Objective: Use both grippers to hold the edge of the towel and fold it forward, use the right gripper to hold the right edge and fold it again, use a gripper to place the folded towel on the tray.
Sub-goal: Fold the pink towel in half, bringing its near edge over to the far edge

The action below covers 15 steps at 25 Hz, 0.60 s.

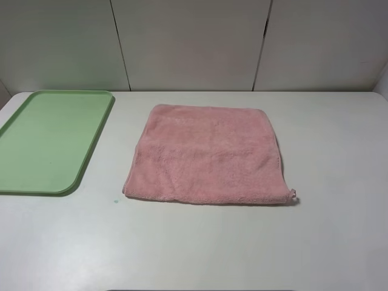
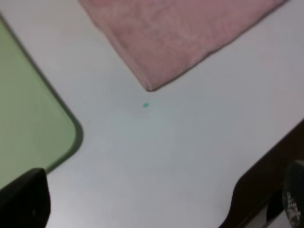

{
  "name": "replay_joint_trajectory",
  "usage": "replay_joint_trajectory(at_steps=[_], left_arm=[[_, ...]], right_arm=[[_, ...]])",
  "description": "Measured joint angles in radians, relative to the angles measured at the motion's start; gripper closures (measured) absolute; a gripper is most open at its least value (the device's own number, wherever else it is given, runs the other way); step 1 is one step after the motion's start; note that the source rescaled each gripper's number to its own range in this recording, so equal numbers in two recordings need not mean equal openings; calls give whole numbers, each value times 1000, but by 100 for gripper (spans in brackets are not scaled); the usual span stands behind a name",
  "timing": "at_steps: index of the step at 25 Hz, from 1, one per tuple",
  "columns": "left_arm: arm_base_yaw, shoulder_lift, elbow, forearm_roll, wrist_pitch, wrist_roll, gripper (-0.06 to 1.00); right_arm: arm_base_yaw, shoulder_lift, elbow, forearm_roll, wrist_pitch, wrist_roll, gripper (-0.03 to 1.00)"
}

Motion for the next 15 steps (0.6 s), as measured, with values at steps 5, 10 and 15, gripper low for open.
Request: replay_joint_trajectory(at_steps=[5,10,15], left_arm=[[-79,170,-47,62,-12,88,-4],[-151,314,-56,141,-98,172,-4],[-212,456,-56,213,-198,272,-4]], right_arm=[[0,155,-34,50,-12,-120,-3],[0,284,-47,156,-16,-291,-3],[0,418,-47,235,-14,-567,-3]])
